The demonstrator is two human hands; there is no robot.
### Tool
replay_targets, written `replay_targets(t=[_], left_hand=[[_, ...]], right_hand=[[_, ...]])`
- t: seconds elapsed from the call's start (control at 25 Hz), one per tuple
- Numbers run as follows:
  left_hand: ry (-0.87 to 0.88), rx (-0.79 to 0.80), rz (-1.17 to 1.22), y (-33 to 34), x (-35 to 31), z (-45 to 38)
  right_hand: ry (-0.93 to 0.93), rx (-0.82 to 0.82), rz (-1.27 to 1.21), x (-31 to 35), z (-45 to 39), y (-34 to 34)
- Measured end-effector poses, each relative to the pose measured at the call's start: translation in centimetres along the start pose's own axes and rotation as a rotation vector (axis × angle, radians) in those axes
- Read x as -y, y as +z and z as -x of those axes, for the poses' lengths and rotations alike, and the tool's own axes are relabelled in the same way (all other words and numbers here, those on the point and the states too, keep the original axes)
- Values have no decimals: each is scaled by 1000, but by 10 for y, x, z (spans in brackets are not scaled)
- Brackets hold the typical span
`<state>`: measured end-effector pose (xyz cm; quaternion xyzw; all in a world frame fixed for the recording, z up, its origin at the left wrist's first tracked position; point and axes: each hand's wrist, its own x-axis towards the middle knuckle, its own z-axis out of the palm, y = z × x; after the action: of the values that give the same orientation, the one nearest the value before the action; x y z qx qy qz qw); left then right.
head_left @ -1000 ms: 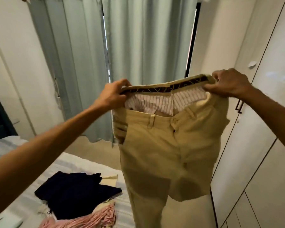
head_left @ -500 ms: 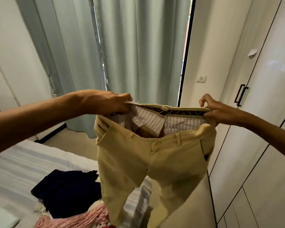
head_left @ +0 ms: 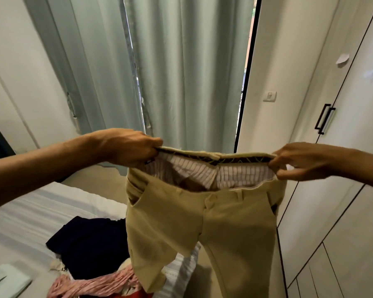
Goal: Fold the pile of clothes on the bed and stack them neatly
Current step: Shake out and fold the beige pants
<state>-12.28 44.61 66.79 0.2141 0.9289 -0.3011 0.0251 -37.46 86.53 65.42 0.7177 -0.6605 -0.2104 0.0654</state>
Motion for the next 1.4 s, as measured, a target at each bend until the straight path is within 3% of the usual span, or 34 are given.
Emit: replay_targets(t=[0.08, 0.12, 0.24, 0.32, 0.4, 0.44, 0.52, 0.56, 0.64, 0.72, 0.88, 1.04, 1.12, 1.2, 1.28, 1.4], left_hand=[[46, -110, 129, 11, -15, 14], [70, -145, 180, 25, -28, 23], [89, -71, 182, 60, -68, 32], [87, -187, 208, 53, -81, 27], [53, -336, 380, 29, -69, 37], [10, -416, 505, 15, -62, 43], [-243, -567, 853, -1, -35, 47], [-420, -605, 1064, -3, -23, 41], [-703, -574, 1411, 4, -9, 11], [-894, -489, 1514, 20, -9, -27], [-1184, -460, 1751, 24, -47, -72], [-971, -411, 1987, -13, -108, -98], [-804, -524, 1973, -29, -135, -114], [-754, -660, 1641, -36, -147, -127], [-737, -659, 1328, -38, -147, -135], [-656, -589, 1286, -40, -141, -139]], right_hand=[[-56, 44, 52, 10, 9, -1], [-34, -63, 73, 12, 9, 4], [-27, -170, 150, 24, 12, 9], [6, -188, 179, 32, 11, 0], [58, -202, -24, 31, 23, -16], [92, -165, -292, 27, 32, -29], [268, -304, -932, 6, 33, -49], [446, -400, -1120, -6, 22, -53], [741, -519, -1124, -17, -13, -39], [909, -490, -1095, -18, -51, -17], [1040, -444, -1153, -3, -76, -7], [920, -441, -1337, 38, -93, 1], [781, -428, -1370, 54, -105, 3], [662, -436, -1361, 63, -114, 4], [618, -445, -1437, 65, -116, 2], [517, -368, -1693, 56, -111, 7]])
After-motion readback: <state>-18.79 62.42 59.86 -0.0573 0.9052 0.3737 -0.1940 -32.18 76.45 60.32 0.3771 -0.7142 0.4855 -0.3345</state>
